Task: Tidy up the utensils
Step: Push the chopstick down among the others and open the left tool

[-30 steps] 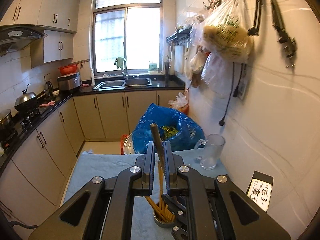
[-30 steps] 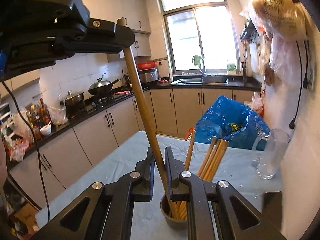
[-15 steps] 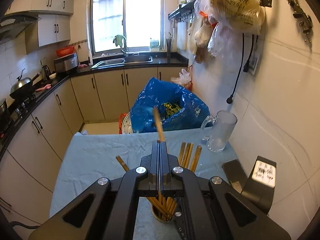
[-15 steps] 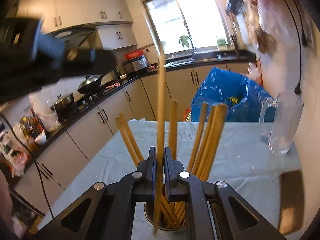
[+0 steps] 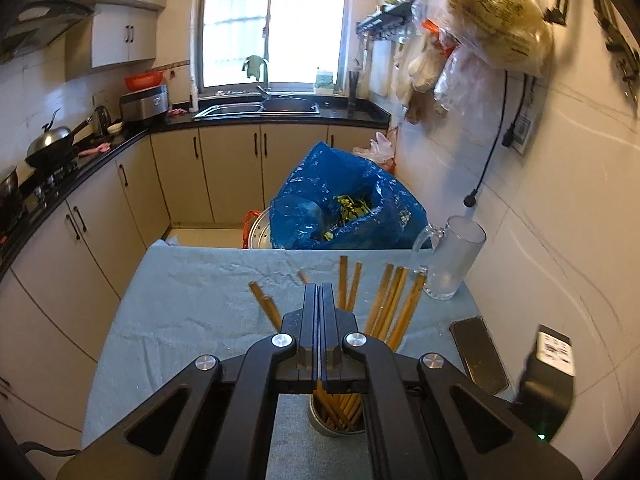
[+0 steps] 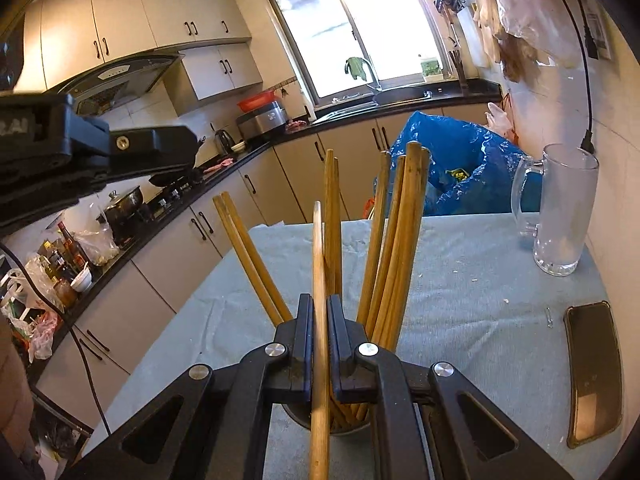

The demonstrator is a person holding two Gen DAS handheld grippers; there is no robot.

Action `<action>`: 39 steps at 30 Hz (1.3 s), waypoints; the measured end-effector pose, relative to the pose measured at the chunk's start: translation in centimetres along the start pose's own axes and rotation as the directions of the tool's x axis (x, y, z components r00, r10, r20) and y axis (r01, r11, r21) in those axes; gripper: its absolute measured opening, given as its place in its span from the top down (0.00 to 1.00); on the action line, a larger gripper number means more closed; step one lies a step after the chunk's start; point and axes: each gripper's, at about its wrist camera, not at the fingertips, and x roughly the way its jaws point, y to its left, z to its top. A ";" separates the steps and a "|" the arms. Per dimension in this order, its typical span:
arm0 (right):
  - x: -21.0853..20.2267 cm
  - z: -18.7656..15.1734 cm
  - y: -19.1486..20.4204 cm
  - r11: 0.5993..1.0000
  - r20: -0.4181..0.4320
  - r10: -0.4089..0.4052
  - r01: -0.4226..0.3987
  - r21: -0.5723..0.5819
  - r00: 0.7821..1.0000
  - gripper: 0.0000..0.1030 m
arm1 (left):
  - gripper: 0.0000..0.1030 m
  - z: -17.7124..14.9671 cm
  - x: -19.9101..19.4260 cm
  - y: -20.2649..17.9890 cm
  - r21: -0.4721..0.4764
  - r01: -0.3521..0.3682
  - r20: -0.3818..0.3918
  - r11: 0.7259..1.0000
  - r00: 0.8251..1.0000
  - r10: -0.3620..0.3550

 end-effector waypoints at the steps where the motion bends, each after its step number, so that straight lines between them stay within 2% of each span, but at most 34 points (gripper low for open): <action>1: -0.4 0.0 0.0 1.000 0.010 -0.004 0.004 -0.003 1.000 0.93 | 0.98 0.0 0.0 0.6 -0.027 0.011 0.000 1.000 1.000 -0.011; 3: -1.6 0.0 0.3 1.000 0.038 -0.011 0.011 -0.012 0.999 0.93 | 0.83 0.0 0.0 1.9 -0.083 0.046 -0.007 0.995 0.999 -0.047; 4: -2.1 -0.1 0.4 1.000 0.047 -0.010 0.010 -0.014 0.999 0.93 | 0.65 0.0 0.2 2.7 -0.119 0.071 -0.008 0.990 0.997 -0.072; 5: -2.8 -0.1 0.5 1.000 0.062 -0.004 0.005 -0.018 0.998 0.93 | 0.51 -0.1 0.3 3.3 -0.152 0.089 -0.004 0.984 0.996 -0.090; 7: -4.0 -0.3 1.0 1.000 0.084 0.005 -0.003 -0.027 0.996 0.93 | 0.48 -0.2 0.6 4.4 -0.196 0.131 -0.001 0.972 0.991 -0.134; 10: -5.8 -0.7 2.0 0.998 0.113 0.030 -0.024 -0.054 0.993 0.93 | 0.45 -0.3 1.5 5.0 -0.225 0.197 -0.043 0.954 0.976 -0.211; 12: -7.1 -1.1 3.1 0.995 0.137 0.039 -0.027 -0.091 0.990 0.93 | 0.44 -0.5 1.9 5.3 -0.249 0.218 -0.054 0.944 0.970 -0.238; 17: -8.8 -1.8 5.1 0.987 0.150 0.090 -0.068 -0.144 0.985 0.93 | 0.37 -0.7 1.8 5.1 -0.290 0.315 -0.052 0.904 0.938 -0.344; 19: -8.8 -2.2 5.6 0.983 0.142 0.100 -0.076 -0.166 0.985 0.93 | 0.39 -0.5 1.7 4.8 -0.285 0.348 -0.052 0.893 0.925 -0.377; 20: -8.7 -2.3 5.8 0.981 0.134 0.105 -0.081 -0.174 0.985 0.93 | 0.56 -0.5 1.5 4.5 -0.278 0.350 -0.055 0.895 0.924 -0.379; 21: -8.5 -2.3 5.7 0.982 0.130 0.098 -0.074 -0.174 0.987 0.93 | 0.69 -0.5 1.3 4.2 -0.263 0.334 -0.066 0.905 0.930 -0.363; 22: -8.4 -2.4 5.5 0.983 0.129 0.093 -0.070 -0.172 0.987 0.93 | 0.88 -0.5 1.2 3.8 -0.242 0.324 -0.085 0.914 0.932 -0.353; 26: -7.2 -1.8 4.3 0.986 0.086 0.104 -0.091 -0.139 0.991 0.92 | 0.91 -0.2 0.2 2.5 -0.181 0.308 -0.063 0.934 0.944 -0.324; 29: -5.4 -1.2 3.9 0.985 0.046 0.086 -0.078 -0.153 0.995 0.92 | 0.94 0.5 -1.0 0.9 -0.124 0.327 -0.038 0.937 0.942 -0.334; 33: -3.3 0.3 2.4 0.992 0.036 0.078 -0.075 -0.097 0.996 0.89 | 0.93 1.1 -2.3 -1.1 -0.021 0.286 0.008 0.958 0.958 -0.286; 39: -2.4 2.5 1.7 0.996 0.071 0.081 -0.078 -0.042 0.994 0.87 | 0.93 2.8 -2.2 -1.2 -0.022 0.259 0.055 0.966 0.965 -0.257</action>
